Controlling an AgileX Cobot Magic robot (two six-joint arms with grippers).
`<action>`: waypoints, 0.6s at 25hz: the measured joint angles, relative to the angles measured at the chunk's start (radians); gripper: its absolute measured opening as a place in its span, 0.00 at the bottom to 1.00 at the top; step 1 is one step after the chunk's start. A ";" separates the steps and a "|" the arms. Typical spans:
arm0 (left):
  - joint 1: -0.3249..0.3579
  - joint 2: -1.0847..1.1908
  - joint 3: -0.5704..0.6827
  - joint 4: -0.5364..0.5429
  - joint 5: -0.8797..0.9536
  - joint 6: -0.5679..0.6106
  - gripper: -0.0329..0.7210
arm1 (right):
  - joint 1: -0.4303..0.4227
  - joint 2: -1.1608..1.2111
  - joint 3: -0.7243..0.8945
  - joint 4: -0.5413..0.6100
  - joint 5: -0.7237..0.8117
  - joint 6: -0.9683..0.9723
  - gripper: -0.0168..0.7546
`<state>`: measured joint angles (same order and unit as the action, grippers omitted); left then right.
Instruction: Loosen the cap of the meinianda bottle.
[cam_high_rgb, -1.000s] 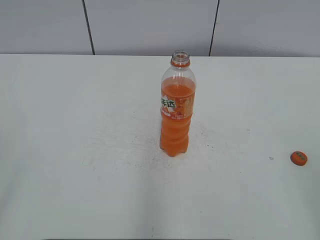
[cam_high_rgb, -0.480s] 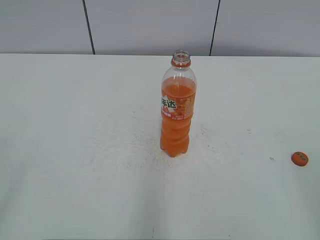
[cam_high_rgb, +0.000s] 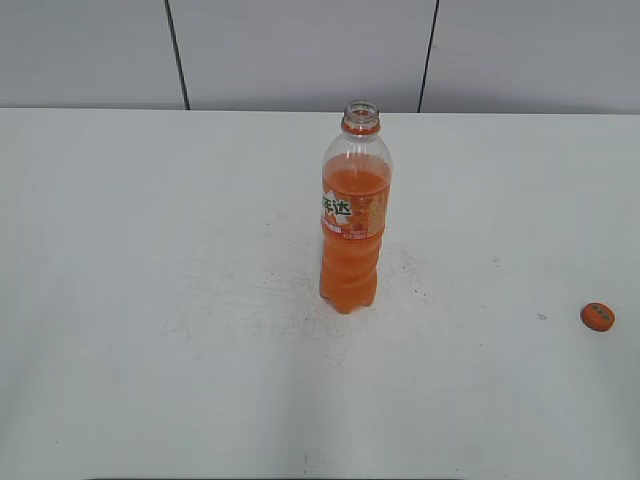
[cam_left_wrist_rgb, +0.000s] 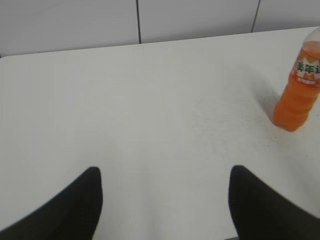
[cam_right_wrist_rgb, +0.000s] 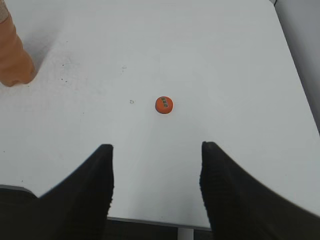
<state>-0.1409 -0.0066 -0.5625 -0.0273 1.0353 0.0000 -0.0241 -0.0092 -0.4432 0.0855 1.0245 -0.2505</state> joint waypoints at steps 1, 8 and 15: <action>0.024 0.000 0.000 0.000 0.000 0.000 0.69 | 0.000 0.000 0.000 0.000 0.000 0.000 0.57; 0.135 -0.001 0.000 -0.001 0.000 0.000 0.67 | 0.000 0.000 0.000 -0.001 0.000 0.000 0.57; 0.138 -0.001 0.000 -0.001 0.000 0.000 0.67 | 0.000 0.000 0.000 -0.001 0.000 -0.001 0.57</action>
<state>-0.0027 -0.0073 -0.5625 -0.0281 1.0353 0.0000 -0.0241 -0.0092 -0.4432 0.0844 1.0246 -0.2516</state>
